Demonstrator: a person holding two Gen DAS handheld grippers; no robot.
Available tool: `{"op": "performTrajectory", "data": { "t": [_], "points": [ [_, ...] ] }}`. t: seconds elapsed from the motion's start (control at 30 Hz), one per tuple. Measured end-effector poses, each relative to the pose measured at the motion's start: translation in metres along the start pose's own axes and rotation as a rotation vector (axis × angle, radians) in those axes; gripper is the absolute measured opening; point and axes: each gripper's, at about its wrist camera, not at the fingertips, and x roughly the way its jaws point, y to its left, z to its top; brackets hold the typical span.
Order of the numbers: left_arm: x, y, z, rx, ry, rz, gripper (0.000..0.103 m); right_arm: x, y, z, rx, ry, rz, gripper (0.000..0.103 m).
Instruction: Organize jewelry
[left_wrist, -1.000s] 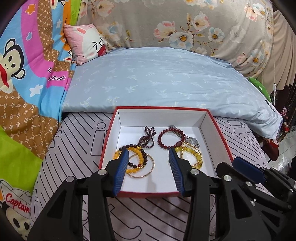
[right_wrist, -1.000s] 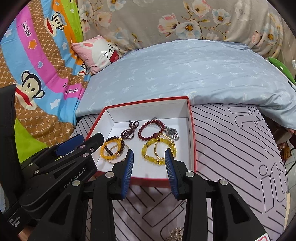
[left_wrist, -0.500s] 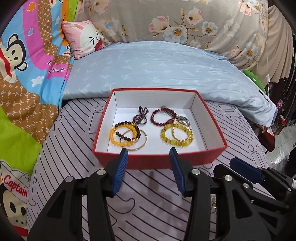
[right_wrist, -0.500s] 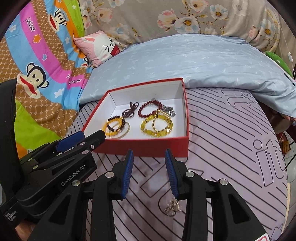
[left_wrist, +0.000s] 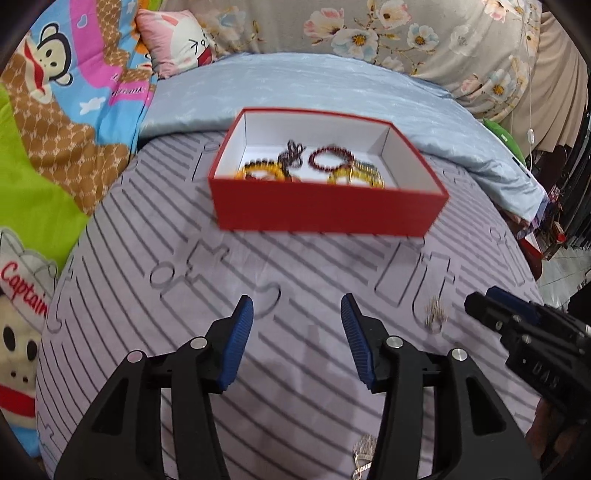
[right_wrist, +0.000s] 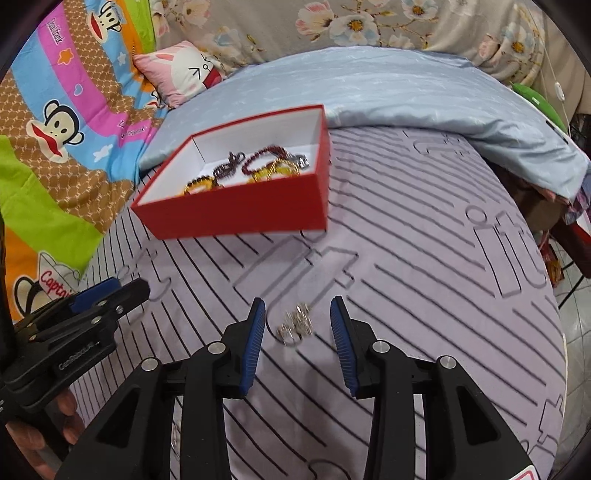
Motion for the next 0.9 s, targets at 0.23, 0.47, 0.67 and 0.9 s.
{"op": "performTrajectory", "data": {
  "t": [0.23,0.47,0.67,0.9],
  "points": [
    [-0.012,-0.005,-0.040,0.007,0.052,-0.045,0.048,-0.005,-0.006,-0.029,0.006,0.043,-0.005,0.037],
    [-0.021,-0.018,-0.074,0.043,0.090,-0.081,0.055,-0.008,-0.010,-0.048,0.017,0.072,-0.003,0.037],
    [-0.018,-0.027,-0.091,0.073,0.110,-0.071,0.055,-0.008,-0.009,-0.054,0.019,0.083,0.000,0.037],
    [-0.018,-0.040,-0.099,0.150,0.072,-0.016,0.046,-0.008,-0.008,-0.052,0.014,0.081,0.005,0.037]
  ]
}}
